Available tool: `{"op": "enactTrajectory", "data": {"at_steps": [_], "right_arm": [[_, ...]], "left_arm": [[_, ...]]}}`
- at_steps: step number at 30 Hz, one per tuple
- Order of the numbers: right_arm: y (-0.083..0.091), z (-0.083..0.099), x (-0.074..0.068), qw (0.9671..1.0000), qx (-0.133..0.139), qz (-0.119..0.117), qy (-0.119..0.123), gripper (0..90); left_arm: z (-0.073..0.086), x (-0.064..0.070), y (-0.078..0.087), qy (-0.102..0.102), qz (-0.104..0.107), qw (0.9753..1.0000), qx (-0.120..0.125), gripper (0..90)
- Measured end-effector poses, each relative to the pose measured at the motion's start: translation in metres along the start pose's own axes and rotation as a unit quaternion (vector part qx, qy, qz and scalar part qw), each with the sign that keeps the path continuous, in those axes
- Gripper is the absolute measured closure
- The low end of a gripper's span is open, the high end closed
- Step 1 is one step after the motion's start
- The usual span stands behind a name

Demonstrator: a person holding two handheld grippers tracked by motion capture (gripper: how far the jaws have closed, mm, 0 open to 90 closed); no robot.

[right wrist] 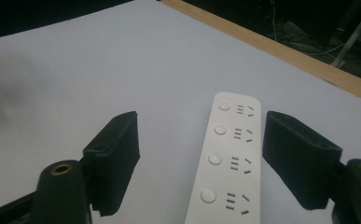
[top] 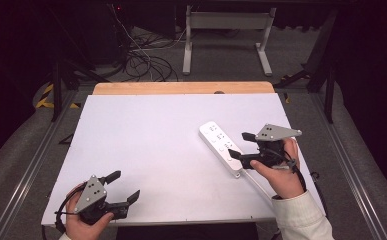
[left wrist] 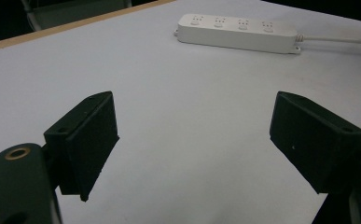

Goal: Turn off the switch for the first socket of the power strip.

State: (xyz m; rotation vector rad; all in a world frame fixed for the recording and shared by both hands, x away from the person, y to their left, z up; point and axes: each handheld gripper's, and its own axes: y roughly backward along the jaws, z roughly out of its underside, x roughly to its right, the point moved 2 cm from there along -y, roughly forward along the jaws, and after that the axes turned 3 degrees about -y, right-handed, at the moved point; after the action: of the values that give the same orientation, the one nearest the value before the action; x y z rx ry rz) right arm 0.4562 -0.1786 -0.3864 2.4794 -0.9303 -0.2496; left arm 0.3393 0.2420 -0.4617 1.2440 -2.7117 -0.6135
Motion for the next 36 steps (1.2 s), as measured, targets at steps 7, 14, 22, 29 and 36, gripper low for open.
{"op": "enactTrajectory", "data": {"at_steps": [7,14,22,29,36], "right_arm": [[0.006,0.004,-0.01,0.9994,0.015,-0.018,0.025,19.4],[0.015,0.015,-0.016,0.9976,0.037,-0.052,-0.028,17.8],[0.012,0.034,-0.026,0.9974,0.04,-0.057,-0.015,17.1],[0.008,0.051,-0.03,0.9955,0.061,-0.072,-0.007,17.0],[0.002,0.072,-0.029,0.9969,0.028,-0.073,-0.008,17.4]], "left_arm": [[-0.001,0.0,0.002,0.0,0.005,1.0,-0.005,15.5],[-0.002,0.001,0.004,-0.001,0.01,0.9999,-0.004,15.5],[-0.002,0.004,0.006,-0.001,0.015,0.9999,-0.003,15.4],[-0.002,0.005,0.009,-0.002,0.017,0.9999,0.001,15.3],[-0.001,0.005,0.01,0.004,0.021,0.9997,0.007,15.2]]}}
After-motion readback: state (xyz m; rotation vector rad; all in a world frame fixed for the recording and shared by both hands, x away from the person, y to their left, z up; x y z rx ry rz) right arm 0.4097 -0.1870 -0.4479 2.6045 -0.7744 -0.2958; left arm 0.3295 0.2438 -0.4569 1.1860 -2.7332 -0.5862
